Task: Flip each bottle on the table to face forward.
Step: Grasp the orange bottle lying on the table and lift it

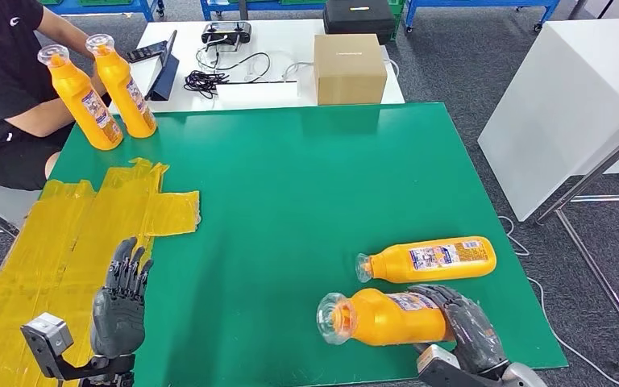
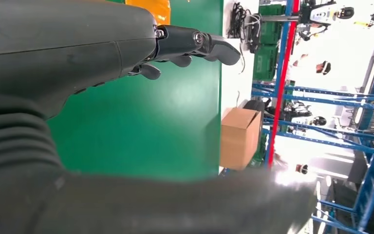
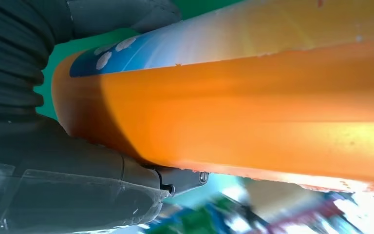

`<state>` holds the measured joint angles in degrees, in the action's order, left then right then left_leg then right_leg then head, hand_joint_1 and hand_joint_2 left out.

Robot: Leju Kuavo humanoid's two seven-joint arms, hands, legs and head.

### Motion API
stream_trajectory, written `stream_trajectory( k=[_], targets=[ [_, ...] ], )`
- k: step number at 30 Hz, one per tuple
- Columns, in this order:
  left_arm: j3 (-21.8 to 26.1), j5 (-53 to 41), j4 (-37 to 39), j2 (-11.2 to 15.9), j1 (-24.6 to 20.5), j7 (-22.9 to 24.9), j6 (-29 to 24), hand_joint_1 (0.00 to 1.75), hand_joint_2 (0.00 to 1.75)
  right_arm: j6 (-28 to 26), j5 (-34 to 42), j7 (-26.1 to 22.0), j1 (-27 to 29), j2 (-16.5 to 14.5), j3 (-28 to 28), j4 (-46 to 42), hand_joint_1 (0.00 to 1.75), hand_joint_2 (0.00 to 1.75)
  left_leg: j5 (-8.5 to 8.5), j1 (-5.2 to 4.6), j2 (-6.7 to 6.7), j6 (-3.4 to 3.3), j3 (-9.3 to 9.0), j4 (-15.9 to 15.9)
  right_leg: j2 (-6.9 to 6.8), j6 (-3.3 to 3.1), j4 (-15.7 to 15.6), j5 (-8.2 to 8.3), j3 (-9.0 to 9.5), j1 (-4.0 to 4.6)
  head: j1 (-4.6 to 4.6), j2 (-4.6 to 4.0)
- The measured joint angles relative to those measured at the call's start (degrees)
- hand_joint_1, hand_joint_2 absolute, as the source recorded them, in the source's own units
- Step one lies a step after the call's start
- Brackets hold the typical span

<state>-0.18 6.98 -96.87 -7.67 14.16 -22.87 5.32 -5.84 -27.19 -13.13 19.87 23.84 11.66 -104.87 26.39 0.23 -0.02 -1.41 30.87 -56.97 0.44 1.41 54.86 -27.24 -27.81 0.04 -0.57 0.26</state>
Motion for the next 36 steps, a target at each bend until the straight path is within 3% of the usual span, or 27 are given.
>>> stream_trajectory(
  k=[5, 11, 20, 28, 36],
  targets=[
    [-2.02, 1.71, -1.60, -1.00, 1.08, -2.02, 0.34, 0.00, 1.75, -2.92, 0.11, -0.69, -1.12, -3.86, 2.29, -4.43, 1.75, 1.75, -0.01, -0.03, -0.08, -0.02, 0.06, 0.00, -0.08, 0.00, 0.00, 0.00, -0.06, -0.05, 0.00, 0.00],
    [-6.40, 2.18, -2.86, -1.43, 1.46, -3.88, -0.72, 0.00, 1.75, -3.63, 5.49, -1.15, -3.57, -7.26, 2.12, -5.15, 1.75, 1.75, -0.03, -0.07, -0.14, -0.04, 0.09, -0.01, -0.09, 0.01, 0.00, 0.00, -0.07, -0.07, -0.01, 0.00],
    [-12.84, 4.42, -2.85, -1.20, -1.04, -3.82, -1.45, 0.00, 1.75, -1.55, 9.87, -0.76, -12.54, -12.95, 0.70, -0.30, 1.75, 1.75, -0.09, -0.06, -0.14, -0.03, 0.08, -0.01, -0.11, 0.01, 0.00, 0.01, -0.06, -0.07, 0.00, 0.00],
    [-14.65, 4.84, -2.54, -1.07, -3.06, -3.09, -0.86, 0.00, 1.75, -1.11, 9.82, 1.04, -18.13, -15.66, 1.64, 4.12, 1.75, 1.75, -0.10, -0.06, -0.16, -0.03, 0.20, -0.01, -0.16, 0.01, 0.03, 0.01, -0.13, -0.07, -0.01, 0.00],
    [-15.05, 3.24, -2.09, -1.19, -4.70, -2.85, -1.57, 0.00, 1.75, -1.28, 5.00, 3.66, -22.22, -18.81, 7.60, 8.74, 1.75, 1.75, -0.10, -0.05, -0.17, -0.02, 0.23, -0.01, -0.17, 0.01, 0.04, 0.01, -0.15, -0.06, 0.00, 0.00]
  ],
)
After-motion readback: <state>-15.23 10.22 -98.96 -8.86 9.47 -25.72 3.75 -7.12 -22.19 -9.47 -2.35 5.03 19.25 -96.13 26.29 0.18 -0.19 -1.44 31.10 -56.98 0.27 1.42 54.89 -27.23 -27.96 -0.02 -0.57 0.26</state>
